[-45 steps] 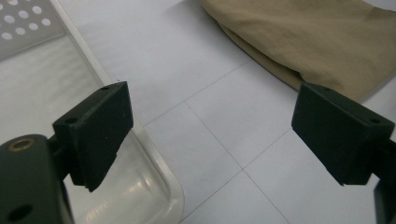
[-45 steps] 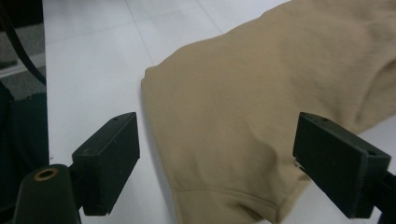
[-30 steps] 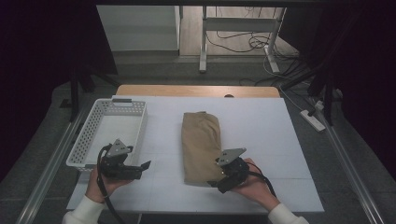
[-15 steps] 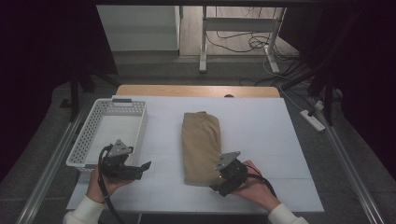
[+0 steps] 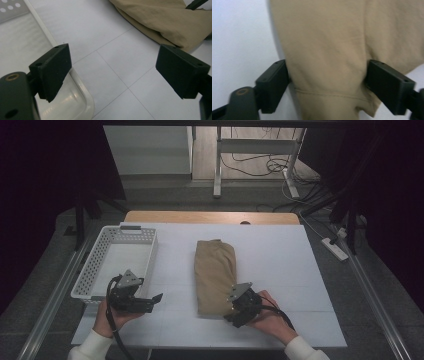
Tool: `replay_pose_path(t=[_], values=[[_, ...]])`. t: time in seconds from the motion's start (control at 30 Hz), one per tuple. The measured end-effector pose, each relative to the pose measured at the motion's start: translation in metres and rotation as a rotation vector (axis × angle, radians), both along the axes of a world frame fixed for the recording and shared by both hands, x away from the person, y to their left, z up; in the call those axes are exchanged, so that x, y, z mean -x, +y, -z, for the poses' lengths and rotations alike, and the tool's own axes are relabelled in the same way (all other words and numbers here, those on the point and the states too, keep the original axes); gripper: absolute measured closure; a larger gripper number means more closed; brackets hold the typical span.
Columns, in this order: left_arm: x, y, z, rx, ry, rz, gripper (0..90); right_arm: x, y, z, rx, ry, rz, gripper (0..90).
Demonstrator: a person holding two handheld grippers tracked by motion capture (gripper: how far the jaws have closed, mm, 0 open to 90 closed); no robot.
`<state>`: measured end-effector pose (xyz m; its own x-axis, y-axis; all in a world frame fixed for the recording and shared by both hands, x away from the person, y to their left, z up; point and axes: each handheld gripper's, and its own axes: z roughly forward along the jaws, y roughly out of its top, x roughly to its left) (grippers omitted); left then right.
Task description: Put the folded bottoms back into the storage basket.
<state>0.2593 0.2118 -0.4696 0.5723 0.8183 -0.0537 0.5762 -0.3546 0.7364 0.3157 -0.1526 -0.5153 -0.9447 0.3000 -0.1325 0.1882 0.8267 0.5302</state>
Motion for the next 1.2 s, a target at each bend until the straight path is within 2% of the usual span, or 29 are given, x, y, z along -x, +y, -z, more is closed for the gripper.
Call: replay_pose_path(t=[0.23, 0.33, 0.47, 0.53, 0.7, 0.97, 1.2], values=[[0.0, 0.0, 0.0, -0.001, 0.003, 0.003, 13.1, -0.005, 0.001, -0.004, 0.011, -0.026, 0.021, 38.5], [0.0, 0.0, 0.0, 0.004, 0.004, 0.006, 13.2, -0.005, 0.001, -0.006, 0.01, -0.036, 0.022, 51.1], [0.0, 0.0, 0.001, 0.004, 0.008, 0.008, 13.3, -0.006, -0.002, -0.01, -0.03, -0.003, 0.018, 68.9], [0.0, 0.0, 0.001, 0.003, 0.008, 0.01, 13.3, -0.007, -0.003, -0.012, -0.058, 0.011, 0.016, 74.6], [0.001, 0.0, 0.0, 0.005, -0.003, 0.01, 13.5, -0.007, -0.006, -0.016, -0.088, 0.013, 0.022, 77.8], [0.003, 0.0, -0.002, 0.011, -0.023, 0.011, 13.8, -0.007, -0.012, -0.028, -0.187, 0.041, 0.04, 78.9], [0.003, -0.002, -0.004, 0.012, -0.027, 0.014, 13.8, -0.006, -0.011, -0.033, -0.203, 0.04, 0.034, 79.0]])
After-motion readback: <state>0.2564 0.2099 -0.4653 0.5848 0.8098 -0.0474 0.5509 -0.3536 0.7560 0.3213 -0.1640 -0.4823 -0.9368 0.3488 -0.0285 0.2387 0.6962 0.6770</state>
